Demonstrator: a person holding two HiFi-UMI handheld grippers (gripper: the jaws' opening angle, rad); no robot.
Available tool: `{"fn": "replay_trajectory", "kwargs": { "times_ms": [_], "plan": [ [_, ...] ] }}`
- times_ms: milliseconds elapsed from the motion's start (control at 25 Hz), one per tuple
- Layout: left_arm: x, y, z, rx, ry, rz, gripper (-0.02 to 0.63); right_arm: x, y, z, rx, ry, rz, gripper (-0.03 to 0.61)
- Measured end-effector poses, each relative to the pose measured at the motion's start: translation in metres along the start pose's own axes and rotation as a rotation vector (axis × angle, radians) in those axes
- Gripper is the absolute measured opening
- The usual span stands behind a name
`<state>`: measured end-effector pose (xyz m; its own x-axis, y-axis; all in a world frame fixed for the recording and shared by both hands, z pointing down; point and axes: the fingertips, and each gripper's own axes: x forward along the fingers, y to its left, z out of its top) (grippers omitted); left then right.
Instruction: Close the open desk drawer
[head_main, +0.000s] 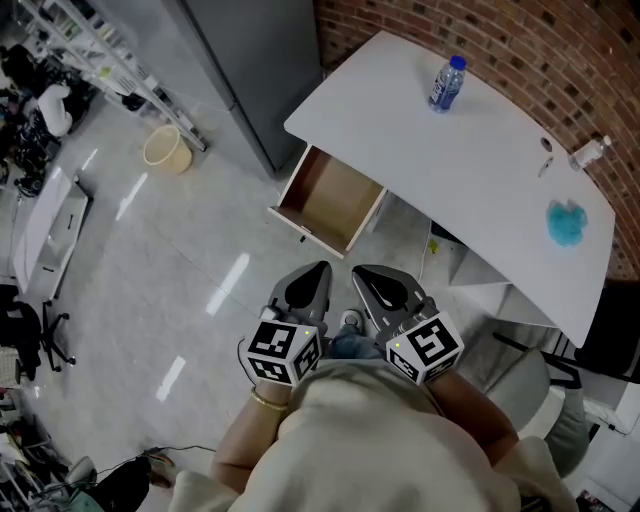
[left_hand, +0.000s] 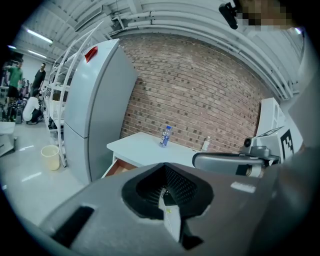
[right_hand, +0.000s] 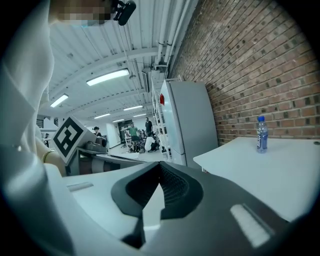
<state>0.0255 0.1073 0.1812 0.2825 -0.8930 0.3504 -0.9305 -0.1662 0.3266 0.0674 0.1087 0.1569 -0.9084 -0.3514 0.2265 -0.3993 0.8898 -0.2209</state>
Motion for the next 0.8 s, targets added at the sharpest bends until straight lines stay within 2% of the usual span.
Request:
{"fn": "replay_trajectory", "kwargs": {
  "times_ms": [200,440,800],
  "plan": [
    [0.006,0.003,0.000,0.000,0.009,0.012,0.000,0.002,-0.014,-0.005,0.043,-0.011,-0.008,0.002],
    [0.007,0.018,-0.001,-0.021,0.003,0.033,0.000,0.013,-0.013,-0.011,0.031,0.015,-0.005,0.002],
    [0.015,0.055,0.005,-0.005,0.030,-0.012,0.000,0.045,-0.020,-0.014,0.054,0.017,-0.080,0.002]
  ]
}}
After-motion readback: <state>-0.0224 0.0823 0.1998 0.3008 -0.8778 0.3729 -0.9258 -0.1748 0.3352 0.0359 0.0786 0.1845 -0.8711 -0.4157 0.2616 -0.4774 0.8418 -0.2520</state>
